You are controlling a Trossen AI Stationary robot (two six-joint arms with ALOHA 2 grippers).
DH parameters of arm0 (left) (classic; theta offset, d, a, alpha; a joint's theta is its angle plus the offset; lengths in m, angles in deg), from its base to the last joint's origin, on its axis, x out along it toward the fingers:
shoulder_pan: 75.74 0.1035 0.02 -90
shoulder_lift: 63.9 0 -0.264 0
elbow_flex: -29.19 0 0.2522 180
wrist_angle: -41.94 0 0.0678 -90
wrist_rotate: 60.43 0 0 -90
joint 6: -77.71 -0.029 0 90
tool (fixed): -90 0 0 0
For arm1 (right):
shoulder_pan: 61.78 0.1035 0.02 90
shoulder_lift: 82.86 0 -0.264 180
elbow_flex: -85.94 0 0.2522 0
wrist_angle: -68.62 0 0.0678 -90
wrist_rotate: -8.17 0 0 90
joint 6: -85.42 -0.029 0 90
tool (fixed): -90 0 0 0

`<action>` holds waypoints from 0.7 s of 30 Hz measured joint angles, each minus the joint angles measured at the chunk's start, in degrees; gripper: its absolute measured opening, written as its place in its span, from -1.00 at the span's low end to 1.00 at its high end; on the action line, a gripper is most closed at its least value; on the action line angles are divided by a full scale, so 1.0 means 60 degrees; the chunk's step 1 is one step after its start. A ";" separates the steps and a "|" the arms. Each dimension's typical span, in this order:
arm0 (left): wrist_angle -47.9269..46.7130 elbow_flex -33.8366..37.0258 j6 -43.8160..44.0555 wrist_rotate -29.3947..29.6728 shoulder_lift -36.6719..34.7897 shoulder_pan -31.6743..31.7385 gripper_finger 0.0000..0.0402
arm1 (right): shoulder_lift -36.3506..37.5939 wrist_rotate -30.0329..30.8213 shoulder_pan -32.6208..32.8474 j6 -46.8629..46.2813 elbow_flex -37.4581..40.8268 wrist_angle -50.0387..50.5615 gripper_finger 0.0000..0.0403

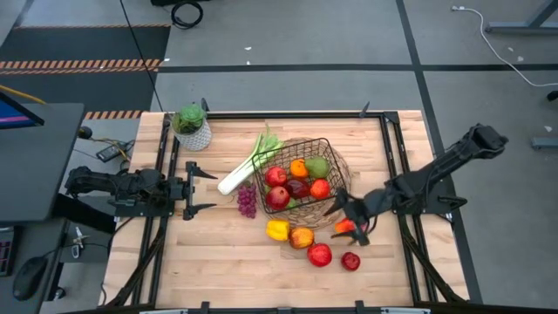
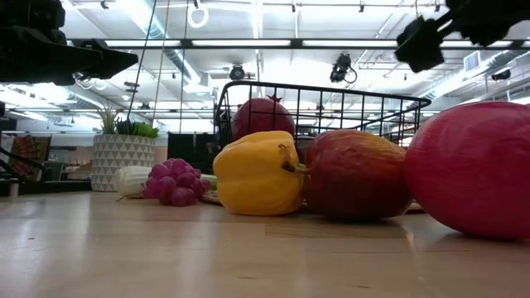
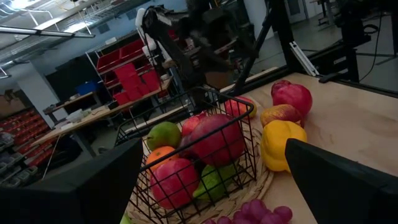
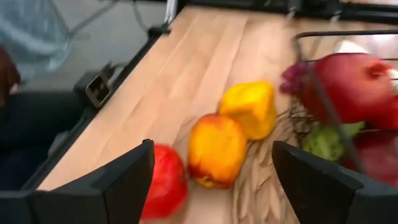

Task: Build produce basket
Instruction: Put the red apple into the black wire basket

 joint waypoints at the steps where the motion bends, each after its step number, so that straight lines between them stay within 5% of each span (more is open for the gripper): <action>1: 0.0001 0.0000 0.0000 0.0000 0.0002 -0.0002 0.99 | -0.0144 0.0083 0.0188 0.0033 -0.0220 0.0296 0.64; 21: 0.0004 0.0000 0.0000 0.0000 0.0003 0.0000 0.99 | -0.2914 0.0156 0.2925 -0.0680 -0.2122 0.2660 0.72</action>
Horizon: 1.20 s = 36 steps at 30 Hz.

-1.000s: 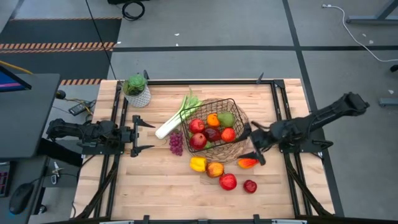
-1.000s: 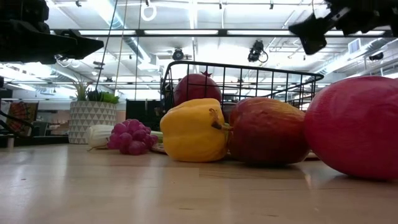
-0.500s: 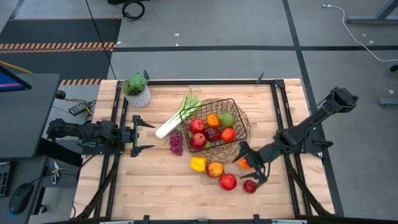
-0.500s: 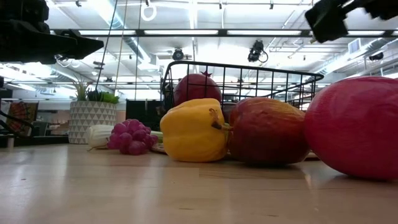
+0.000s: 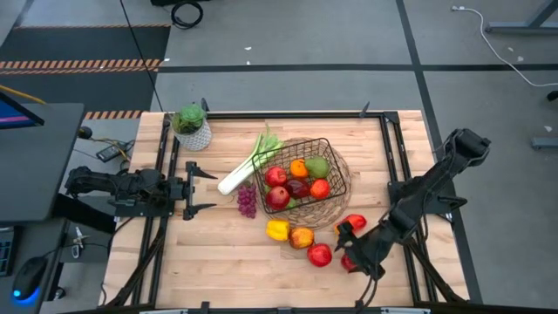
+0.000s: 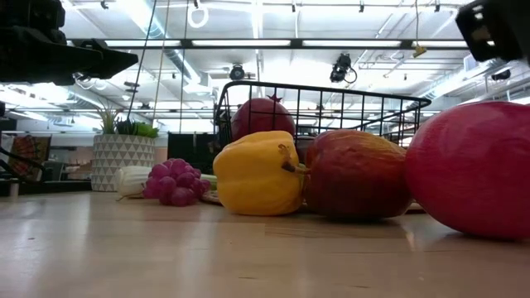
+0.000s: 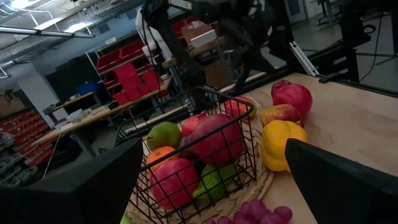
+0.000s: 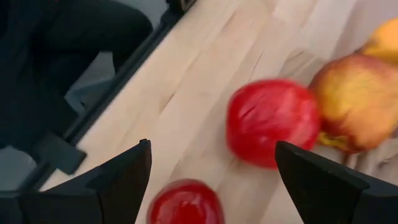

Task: Build produce basket
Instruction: Put the red apple into the black wire basket

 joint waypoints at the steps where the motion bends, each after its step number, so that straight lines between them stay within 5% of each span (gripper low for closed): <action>1: 0.0000 0.0000 0.0003 0.0000 0.0001 0.0000 0.99 | -0.0176 0.0006 0.0055 0.0021 -0.0005 0.0003 0.72; 24: 0.0000 0.0000 0.0000 0.0000 0.0001 0.0000 0.99 | -0.2065 -0.0304 0.0612 0.0501 -0.0002 0.1072 0.70; 36: 0.0000 0.0000 0.0002 0.0000 0.0001 -0.0004 0.99 | -0.2027 -0.0253 0.0593 0.0412 0.0002 0.1142 0.43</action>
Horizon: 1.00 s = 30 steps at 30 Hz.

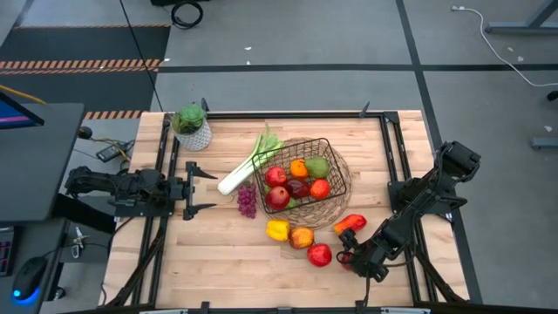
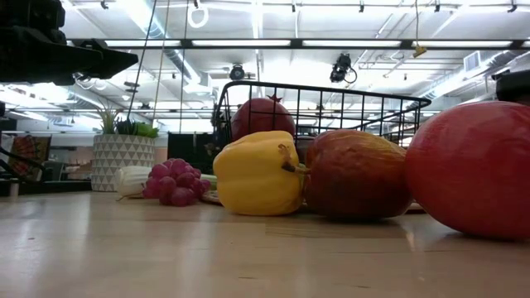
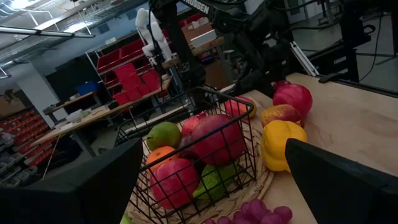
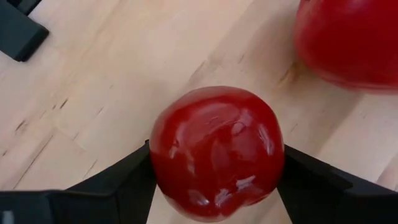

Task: Build produce basket
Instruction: Put the red apple into the black wire basket

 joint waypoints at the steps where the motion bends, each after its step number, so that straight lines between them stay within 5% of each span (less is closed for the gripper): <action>1: 0.0000 0.0000 -0.0002 0.0000 0.0000 0.0000 0.99 | 0.0019 0.0000 -0.0006 -0.0009 0.0004 0.0014 0.43; 17: 0.0000 0.0000 -0.0002 0.0000 0.0000 0.0000 0.99 | 0.0281 0.0051 -0.1169 -0.0199 -0.3333 0.4575 0.45; 30: 0.0000 0.0000 0.0002 0.0000 0.0000 0.0001 0.99 | 0.1190 -0.1264 -0.1801 -0.0119 -0.5144 0.4647 0.45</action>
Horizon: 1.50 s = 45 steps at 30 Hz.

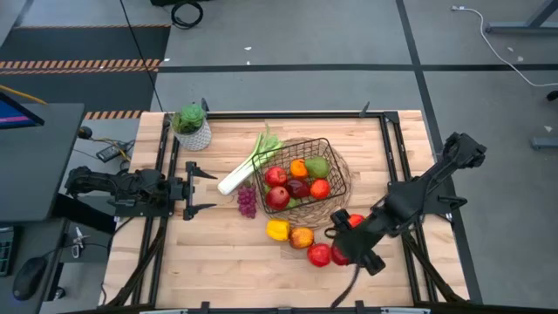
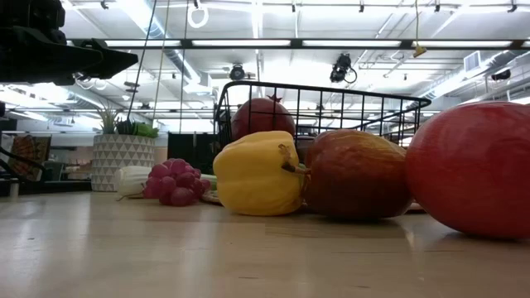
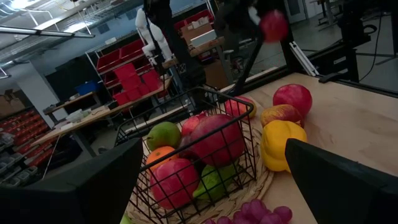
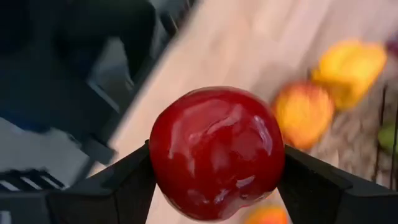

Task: Build produce basket
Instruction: Put the red apple into the black wire basket

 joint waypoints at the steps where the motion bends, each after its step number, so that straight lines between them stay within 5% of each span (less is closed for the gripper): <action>1: 0.0000 0.0000 -0.0001 0.0000 0.0000 0.0001 0.99 | 0.0239 -0.0076 0.0013 0.0038 0.0000 -0.0190 0.45; 11: -0.0002 0.0000 -0.0002 -0.0001 0.0000 0.0000 0.99 | 0.2337 -0.0117 -0.0125 0.0007 0.0837 -0.3576 0.48; 22: 0.0000 0.0000 -0.0004 -0.0003 0.0000 -0.0001 0.99 | 0.3177 0.0845 -0.0413 -0.2906 0.3317 -0.7850 0.49; 40: -0.0004 0.0000 -0.0002 0.0000 0.0000 0.0001 0.99 | 0.3978 0.3516 -0.1357 -0.5918 0.3446 -0.6363 0.49; 45: -0.0002 0.0002 -0.0004 -0.0001 0.0000 -0.0001 0.99 | 0.3969 0.3548 -0.1655 -0.5501 0.3442 -0.6630 0.51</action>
